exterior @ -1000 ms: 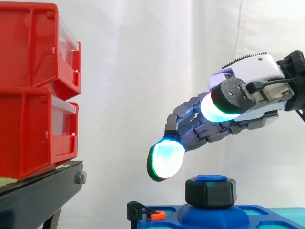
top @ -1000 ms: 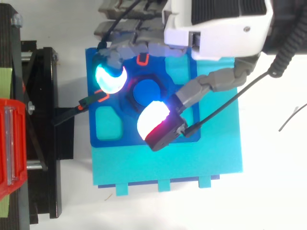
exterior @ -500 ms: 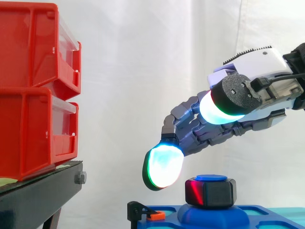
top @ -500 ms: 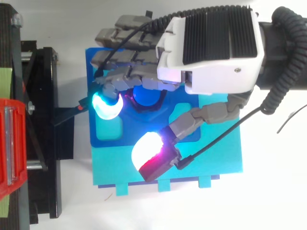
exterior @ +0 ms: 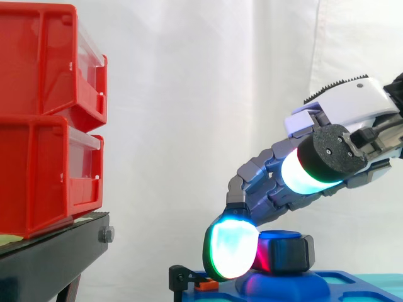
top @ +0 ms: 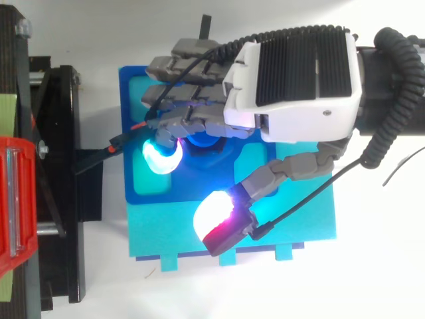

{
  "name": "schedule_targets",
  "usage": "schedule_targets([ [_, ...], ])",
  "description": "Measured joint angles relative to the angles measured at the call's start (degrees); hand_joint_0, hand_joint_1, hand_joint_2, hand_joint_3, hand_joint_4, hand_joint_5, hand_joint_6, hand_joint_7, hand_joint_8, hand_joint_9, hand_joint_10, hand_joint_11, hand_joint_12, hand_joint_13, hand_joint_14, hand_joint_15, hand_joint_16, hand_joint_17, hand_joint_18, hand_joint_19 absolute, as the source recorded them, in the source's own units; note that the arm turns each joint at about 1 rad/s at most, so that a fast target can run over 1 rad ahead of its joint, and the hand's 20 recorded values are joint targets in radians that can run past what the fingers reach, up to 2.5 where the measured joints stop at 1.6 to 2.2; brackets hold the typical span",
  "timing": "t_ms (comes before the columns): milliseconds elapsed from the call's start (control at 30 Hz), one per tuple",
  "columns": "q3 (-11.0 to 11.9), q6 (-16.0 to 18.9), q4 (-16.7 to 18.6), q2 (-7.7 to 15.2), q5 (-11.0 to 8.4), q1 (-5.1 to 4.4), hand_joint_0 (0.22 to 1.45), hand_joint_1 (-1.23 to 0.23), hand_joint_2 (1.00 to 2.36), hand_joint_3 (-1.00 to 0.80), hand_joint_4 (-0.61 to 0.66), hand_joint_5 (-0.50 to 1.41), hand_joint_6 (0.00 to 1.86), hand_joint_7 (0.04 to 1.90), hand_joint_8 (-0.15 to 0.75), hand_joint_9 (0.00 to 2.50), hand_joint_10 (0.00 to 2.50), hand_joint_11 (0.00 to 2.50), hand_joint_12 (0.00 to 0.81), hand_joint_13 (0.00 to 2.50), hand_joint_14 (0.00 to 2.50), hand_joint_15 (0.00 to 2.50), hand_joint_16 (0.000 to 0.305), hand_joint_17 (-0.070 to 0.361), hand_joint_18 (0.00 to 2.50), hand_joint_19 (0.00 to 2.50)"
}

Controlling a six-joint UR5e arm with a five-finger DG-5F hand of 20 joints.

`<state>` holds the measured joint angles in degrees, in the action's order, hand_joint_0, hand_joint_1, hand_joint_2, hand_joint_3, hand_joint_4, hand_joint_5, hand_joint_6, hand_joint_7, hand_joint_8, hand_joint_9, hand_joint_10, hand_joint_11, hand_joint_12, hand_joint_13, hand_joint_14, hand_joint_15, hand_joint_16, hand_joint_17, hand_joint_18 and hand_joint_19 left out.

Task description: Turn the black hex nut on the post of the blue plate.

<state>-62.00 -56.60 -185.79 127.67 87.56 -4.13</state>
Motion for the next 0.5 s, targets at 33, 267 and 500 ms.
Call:
schedule_targets([
  [33,-0.1,0.0,0.1,0.0,0.03,0.00,0.47,-0.37,1.00,-0.50,0.20,-0.21,0.50,0.84,0.248,0.22,0.00,0.00,0.374,0.00,0.00,0.00,0.058,0.130,0.00,0.06],
  [267,-0.2,0.0,0.0,0.0,0.17,0.30,0.47,-0.37,1.00,-0.50,0.20,-0.21,0.50,0.83,0.250,0.22,0.00,0.00,0.375,0.00,0.00,0.00,0.058,0.130,0.00,0.06],
  [500,-0.3,-0.1,0.0,0.0,0.26,0.53,0.47,-0.37,1.00,-0.50,0.20,-0.21,0.50,0.84,0.250,0.22,0.00,0.00,0.375,0.00,0.00,0.00,0.058,0.131,0.00,0.07],
])
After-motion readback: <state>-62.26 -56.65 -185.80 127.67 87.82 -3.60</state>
